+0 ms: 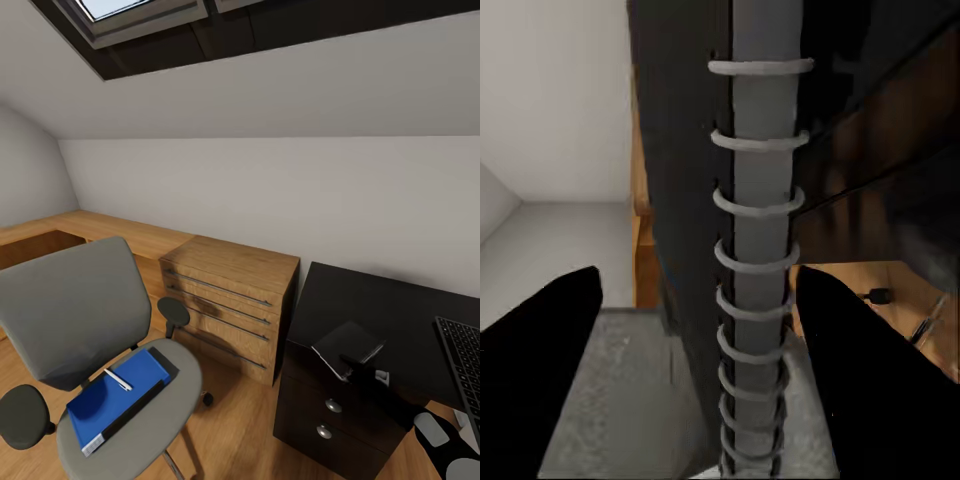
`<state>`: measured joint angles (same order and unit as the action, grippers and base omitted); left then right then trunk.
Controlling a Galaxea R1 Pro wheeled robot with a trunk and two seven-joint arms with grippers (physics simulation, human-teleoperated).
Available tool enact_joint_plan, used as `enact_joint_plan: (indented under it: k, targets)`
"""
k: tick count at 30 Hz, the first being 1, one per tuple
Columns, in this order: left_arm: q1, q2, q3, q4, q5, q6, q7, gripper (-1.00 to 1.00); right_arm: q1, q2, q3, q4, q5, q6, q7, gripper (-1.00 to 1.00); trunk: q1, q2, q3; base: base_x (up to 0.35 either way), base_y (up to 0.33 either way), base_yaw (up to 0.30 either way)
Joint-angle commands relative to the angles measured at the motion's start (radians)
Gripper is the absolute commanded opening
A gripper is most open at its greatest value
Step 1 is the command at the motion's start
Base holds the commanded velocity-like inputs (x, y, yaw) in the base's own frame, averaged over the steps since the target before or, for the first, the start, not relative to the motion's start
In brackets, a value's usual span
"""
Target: In the bedroom, organize the workspace by keeping the computer under the desk, ensuring the monitor is on the desk, placing the keyboard on the desk next to the monitor, placing the mouse on the desk next to the keyboard, moving the folder from the swivel chair onto the desk next to the mouse, stacking the notebook on top of the folder with the pen on top of the notebook, and positioning the swivel chair next to the desk.
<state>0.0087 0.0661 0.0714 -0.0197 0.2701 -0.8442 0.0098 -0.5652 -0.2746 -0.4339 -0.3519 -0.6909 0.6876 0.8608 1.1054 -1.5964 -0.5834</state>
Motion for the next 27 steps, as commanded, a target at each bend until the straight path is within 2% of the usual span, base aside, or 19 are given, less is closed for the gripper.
enact_joint_plan:
  k: [1,27]
  targets:
    - [0.000,0.000,0.007,-0.002,-0.006,-0.001,0.001,1.00,-0.001,0.000,-0.003,0.001,-0.001,0.006,0.001,1.00,0.000,0.000,-0.001,0.000,0.000,0.000]
    - [0.000,0.001,0.008,-0.002,-0.006,-0.001,0.001,1.00,-0.001,0.000,-0.003,0.001,-0.001,0.003,0.001,1.00,0.000,0.000,-0.001,-0.004,0.000,0.000]
